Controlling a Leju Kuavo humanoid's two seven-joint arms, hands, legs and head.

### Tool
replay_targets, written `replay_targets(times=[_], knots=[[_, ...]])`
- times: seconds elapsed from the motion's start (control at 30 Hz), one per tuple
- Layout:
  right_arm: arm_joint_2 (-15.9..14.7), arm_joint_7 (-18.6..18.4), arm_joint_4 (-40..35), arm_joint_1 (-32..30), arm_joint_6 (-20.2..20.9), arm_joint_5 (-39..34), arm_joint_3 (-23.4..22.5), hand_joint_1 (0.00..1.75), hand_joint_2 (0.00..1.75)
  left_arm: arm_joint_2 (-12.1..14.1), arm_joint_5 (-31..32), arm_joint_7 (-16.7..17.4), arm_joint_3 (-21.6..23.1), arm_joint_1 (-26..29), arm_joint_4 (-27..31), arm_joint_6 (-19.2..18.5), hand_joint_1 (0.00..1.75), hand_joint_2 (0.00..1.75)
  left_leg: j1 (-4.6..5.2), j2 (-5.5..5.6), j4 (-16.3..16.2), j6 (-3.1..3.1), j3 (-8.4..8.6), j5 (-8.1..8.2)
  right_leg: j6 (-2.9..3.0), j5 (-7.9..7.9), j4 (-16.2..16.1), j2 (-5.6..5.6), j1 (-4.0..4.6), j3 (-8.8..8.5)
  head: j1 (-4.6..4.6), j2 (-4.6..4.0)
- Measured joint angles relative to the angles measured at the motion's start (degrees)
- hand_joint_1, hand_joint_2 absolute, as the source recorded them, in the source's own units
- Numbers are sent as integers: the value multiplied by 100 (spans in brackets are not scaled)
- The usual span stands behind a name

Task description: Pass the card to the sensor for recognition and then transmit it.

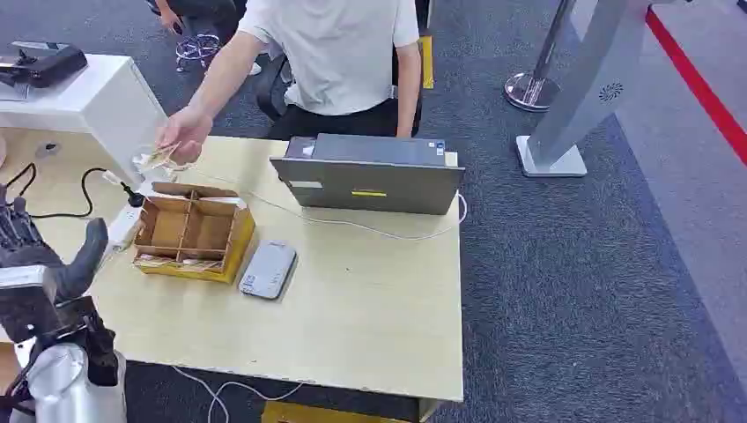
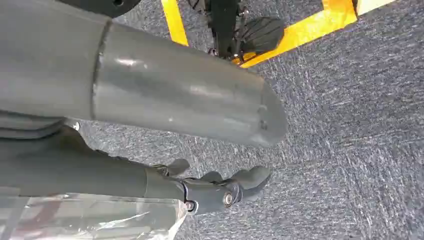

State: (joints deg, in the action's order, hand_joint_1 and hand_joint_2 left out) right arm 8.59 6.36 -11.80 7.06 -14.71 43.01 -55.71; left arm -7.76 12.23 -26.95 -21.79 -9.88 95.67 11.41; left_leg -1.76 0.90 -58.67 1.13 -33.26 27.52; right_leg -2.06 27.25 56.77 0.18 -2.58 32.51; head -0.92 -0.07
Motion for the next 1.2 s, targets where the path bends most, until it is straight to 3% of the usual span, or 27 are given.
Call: replay_targets(times=[0.63, 0.67, 0.7, 0.97, 1.0, 1.2], knots=[[39, -170, 31, 127, 55, 230, -4, 0, 0, 834, 2802, 1114, 1717, -1796, -1460, 413, 0, 175, 0, -7, -1, 1, 0, -5, 5, -6, 4, 7, 0, 3, -2, 0], [42, -186, 31, 130, 64, 238, -7, 0, 0, 866, 2922, 1165, 1792, -1894, -1535, 433, 65, 175, 0, -6, -2, 1, -1, -5, 5, -7, 4, 6, 0, 3, 0, 0], [42, -203, 31, 137, 68, 258, -7, 0, 0, 924, 3084, 1234, 1887, -1987, -1630, 463, 175, 175, 0, -5, -2, 1, -1, -6, 5, -7, 4, 5, 0, 3, -2, 0], [46, -280, 39, 177, 77, 348, -13, 0, 0, 1302, 4262, 1727, 2598, -2719, -2288, 708, 175, 175, 0, -6, -2, 0, -1, -8, 6, -8, 6, 7, 0, 3, 0, 0], [46, -300, 42, 183, 77, 376, -18, 0, 0, 1340, 4397, 1788, 2684, -2805, -2372, 746, 175, 0, 0, -7, -2, 2, -1, -9, 9, -10, 7, 8, 0, 3, 0, 0], [48, -383, 61, 192, 77, 444, -37, 0, 0, 1561, 5298, 2162, 3083, -3242, -2767, 992, 175, 0, -1, -6, -2, 2, -3, -10, 9, -10, 8, 7, 1, 6, -6, 0]])
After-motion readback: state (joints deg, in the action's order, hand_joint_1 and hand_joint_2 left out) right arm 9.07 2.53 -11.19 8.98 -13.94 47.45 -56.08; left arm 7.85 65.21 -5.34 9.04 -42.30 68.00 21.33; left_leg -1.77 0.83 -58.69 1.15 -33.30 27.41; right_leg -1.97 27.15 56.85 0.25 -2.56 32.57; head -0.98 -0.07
